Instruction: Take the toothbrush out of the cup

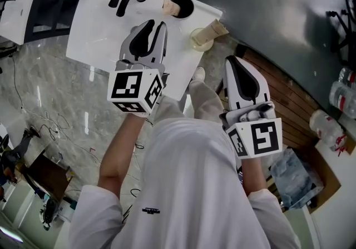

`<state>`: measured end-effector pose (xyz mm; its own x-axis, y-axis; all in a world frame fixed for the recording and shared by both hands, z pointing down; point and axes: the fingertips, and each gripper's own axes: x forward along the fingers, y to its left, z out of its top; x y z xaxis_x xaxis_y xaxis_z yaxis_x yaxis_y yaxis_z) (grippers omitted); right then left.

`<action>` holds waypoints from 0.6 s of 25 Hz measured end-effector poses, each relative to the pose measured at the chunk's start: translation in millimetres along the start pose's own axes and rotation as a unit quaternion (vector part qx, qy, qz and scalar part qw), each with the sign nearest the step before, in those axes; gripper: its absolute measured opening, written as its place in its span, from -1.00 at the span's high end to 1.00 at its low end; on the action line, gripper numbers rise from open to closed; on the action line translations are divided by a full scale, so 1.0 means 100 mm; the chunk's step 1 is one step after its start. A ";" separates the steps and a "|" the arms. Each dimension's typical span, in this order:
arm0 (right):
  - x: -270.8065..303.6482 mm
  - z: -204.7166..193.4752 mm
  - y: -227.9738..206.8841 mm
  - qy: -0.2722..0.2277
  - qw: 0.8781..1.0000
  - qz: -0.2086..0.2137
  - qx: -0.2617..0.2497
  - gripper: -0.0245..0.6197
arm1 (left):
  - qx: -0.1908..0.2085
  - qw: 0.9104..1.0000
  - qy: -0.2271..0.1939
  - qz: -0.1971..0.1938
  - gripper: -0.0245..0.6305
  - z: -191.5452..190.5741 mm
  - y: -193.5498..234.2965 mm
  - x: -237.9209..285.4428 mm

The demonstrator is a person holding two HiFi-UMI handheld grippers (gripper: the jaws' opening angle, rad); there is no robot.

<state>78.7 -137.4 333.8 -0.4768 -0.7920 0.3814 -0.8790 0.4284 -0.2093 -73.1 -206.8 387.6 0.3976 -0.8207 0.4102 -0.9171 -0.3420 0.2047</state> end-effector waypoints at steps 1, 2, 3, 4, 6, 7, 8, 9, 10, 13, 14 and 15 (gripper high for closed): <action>-0.03 0.02 0.01 -0.003 1.000 0.000 -0.002 0.87 | 0.003 1.000 -0.002 0.000 0.64 0.02 -0.02 -0.06; -0.06 0.03 0.02 -0.006 1.000 0.000 -0.005 0.87 | 0.006 1.000 -0.005 0.001 0.65 0.04 -0.04 -0.12; -0.10 0.05 0.04 -0.010 1.000 0.001 -0.008 0.87 | 0.011 1.000 -0.008 0.002 0.67 0.06 -0.06 -0.18; -0.13 0.06 0.05 -0.013 1.000 0.002 -0.010 0.87 | 0.014 1.000 -0.011 0.003 0.70 0.08 -0.08 -0.25; -0.20 0.09 0.10 -0.019 1.000 0.004 -0.015 0.87 | 0.015 1.000 -0.017 0.006 0.76 0.11 -0.11 -0.40; -0.24 0.10 0.12 -0.022 1.000 0.005 -0.017 0.87 | 0.014 1.000 -0.020 0.008 0.78 0.12 -0.12 -0.48; -0.28 0.12 0.15 -0.025 1.000 0.006 -0.019 0.87 | 0.012 1.000 -0.023 0.010 0.79 0.13 -0.12 -0.55; -0.32 0.14 0.17 -0.027 0.999 0.007 -0.021 0.87 | 0.011 1.000 -0.025 0.013 0.82 0.14 -0.13 -0.63; -0.36 0.15 0.19 -0.030 0.999 0.008 -0.023 0.87 | 0.010 0.999 -0.027 0.015 0.84 0.15 -0.13 -0.71; -0.46 0.20 0.26 -0.036 0.999 0.013 -0.033 0.87 | 0.010 0.999 -0.035 0.022 0.88 0.18 -0.15 -0.95; -0.49 0.21 0.28 -0.038 0.998 0.014 -0.037 0.87 | 0.010 0.999 -0.039 0.023 0.89 0.19 -0.16 -1.03; -0.52 0.22 0.30 -0.040 0.998 0.015 -0.040 0.87 | 0.009 0.999 -0.042 0.024 0.90 0.19 -0.18 -1.11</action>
<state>77.1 -92.6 287.8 -0.5047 -0.8088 0.3019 -0.8628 0.4841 -0.1454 -101.2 -118.5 321.1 0.3507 -0.8717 0.3423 -0.9356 -0.3097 0.1697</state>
